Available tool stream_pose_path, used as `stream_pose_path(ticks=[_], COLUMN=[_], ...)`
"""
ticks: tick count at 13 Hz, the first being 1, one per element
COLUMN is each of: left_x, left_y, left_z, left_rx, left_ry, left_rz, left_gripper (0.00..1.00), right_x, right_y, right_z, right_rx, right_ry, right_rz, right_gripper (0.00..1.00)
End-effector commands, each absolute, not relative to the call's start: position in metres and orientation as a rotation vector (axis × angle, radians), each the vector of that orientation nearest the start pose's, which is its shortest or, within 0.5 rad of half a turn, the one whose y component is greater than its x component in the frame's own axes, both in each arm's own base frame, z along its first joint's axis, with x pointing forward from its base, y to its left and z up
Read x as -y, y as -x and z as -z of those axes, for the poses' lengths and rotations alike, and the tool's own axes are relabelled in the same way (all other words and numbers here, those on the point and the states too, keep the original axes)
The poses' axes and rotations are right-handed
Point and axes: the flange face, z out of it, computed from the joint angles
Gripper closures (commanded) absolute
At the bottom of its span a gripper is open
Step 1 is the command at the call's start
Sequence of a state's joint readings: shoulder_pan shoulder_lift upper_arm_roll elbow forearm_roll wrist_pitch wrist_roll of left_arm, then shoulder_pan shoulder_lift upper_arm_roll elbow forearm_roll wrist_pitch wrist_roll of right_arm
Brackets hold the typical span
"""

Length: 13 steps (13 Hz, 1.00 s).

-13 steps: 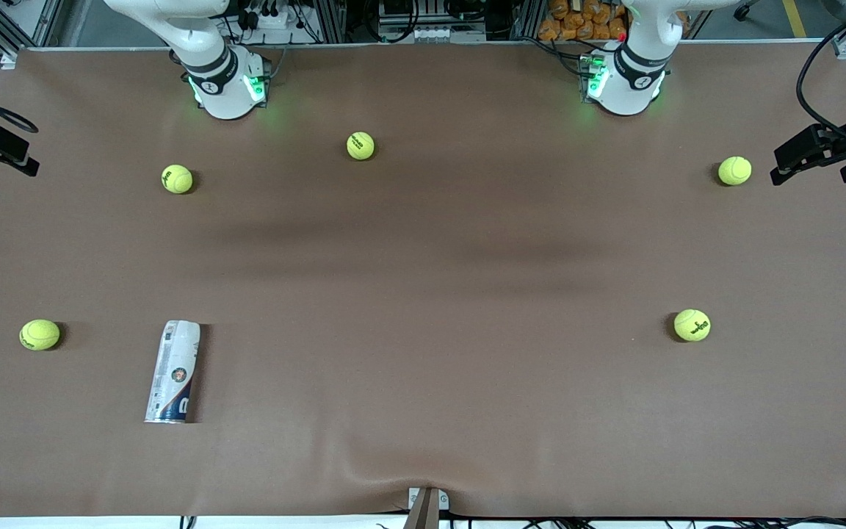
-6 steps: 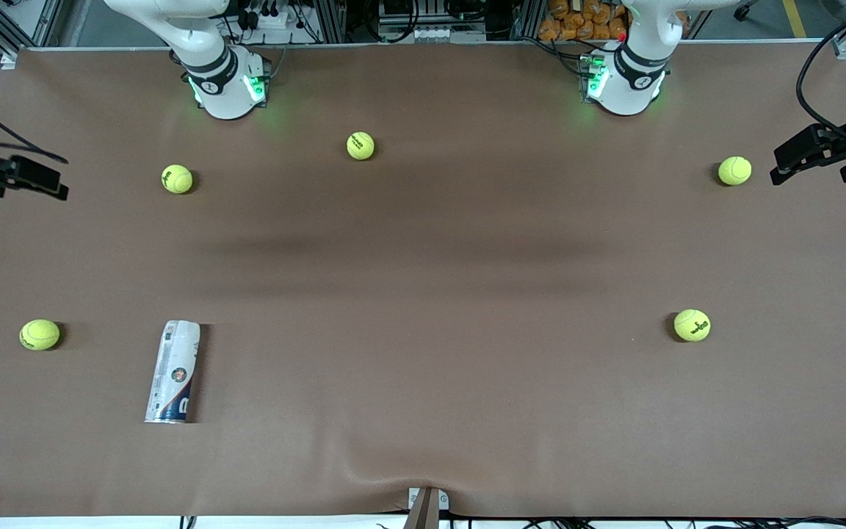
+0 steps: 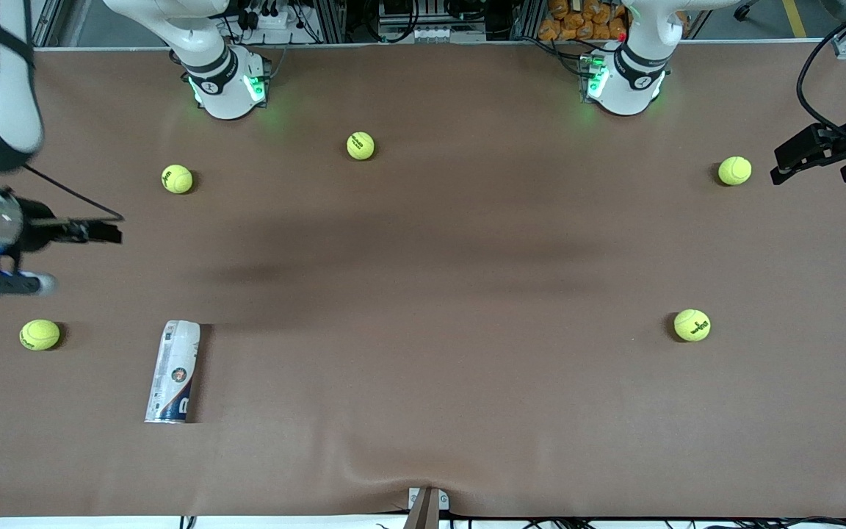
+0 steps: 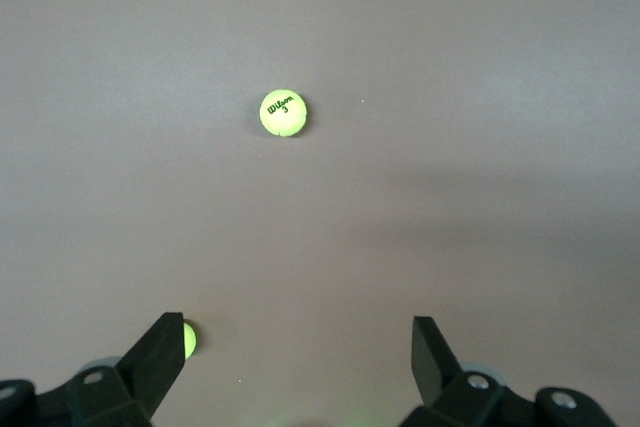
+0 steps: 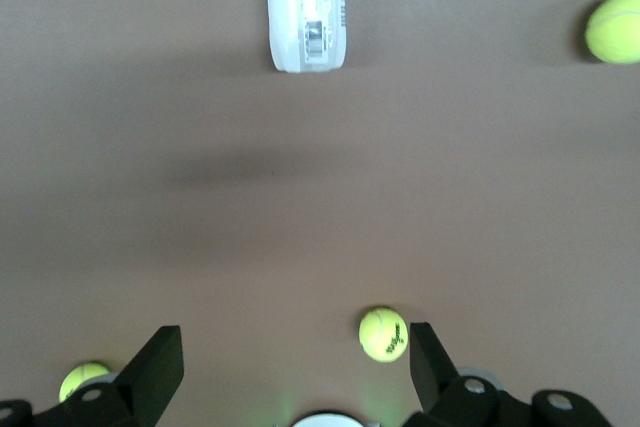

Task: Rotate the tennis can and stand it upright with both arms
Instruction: 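Lower the right gripper over the can and close on it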

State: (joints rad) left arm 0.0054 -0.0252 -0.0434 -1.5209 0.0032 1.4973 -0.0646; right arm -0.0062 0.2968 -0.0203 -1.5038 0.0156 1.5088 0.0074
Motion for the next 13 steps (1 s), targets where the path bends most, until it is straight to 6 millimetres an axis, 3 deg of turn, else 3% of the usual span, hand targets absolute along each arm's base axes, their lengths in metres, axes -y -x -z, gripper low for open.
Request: stream_pose_path(ticks=[1, 3, 5, 8, 13], left_x=[0.020, 0.020, 0.018, 0.018, 0.015], left_y=[-0.534, -0.534, -0.534, -0.534, -0.534], left_z=[-0.661, -0.661, -0.661, -0.661, -0.660], left_rx=[0.043, 0.043, 0.048, 0.048, 0.055], left_ry=[3.143, 3.143, 3.143, 3.143, 3.143], left_rz=[0.002, 0.002, 0.002, 0.002, -0.003], left_gripper=[0.00, 0.00, 0.00, 0.00, 0.00], right_x=[0.005, 0.006, -0.004, -0.015, -0.005], right_y=[-0.646, -0.666, -0.684, -0.700, -0.720], right_z=[-0.434, -0.400, -0.367, -0.304, -0.249], right_rx=[-0.015, 0.089, 0.215, 0.224, 0.129], right_ry=[3.100, 3.104, 3.111, 3.118, 3.143], right_rz=[-0.382, -0.300, -0.200, -0.167, -0.095], right_gripper=[0.00, 0.00, 0.00, 0.00, 0.00])
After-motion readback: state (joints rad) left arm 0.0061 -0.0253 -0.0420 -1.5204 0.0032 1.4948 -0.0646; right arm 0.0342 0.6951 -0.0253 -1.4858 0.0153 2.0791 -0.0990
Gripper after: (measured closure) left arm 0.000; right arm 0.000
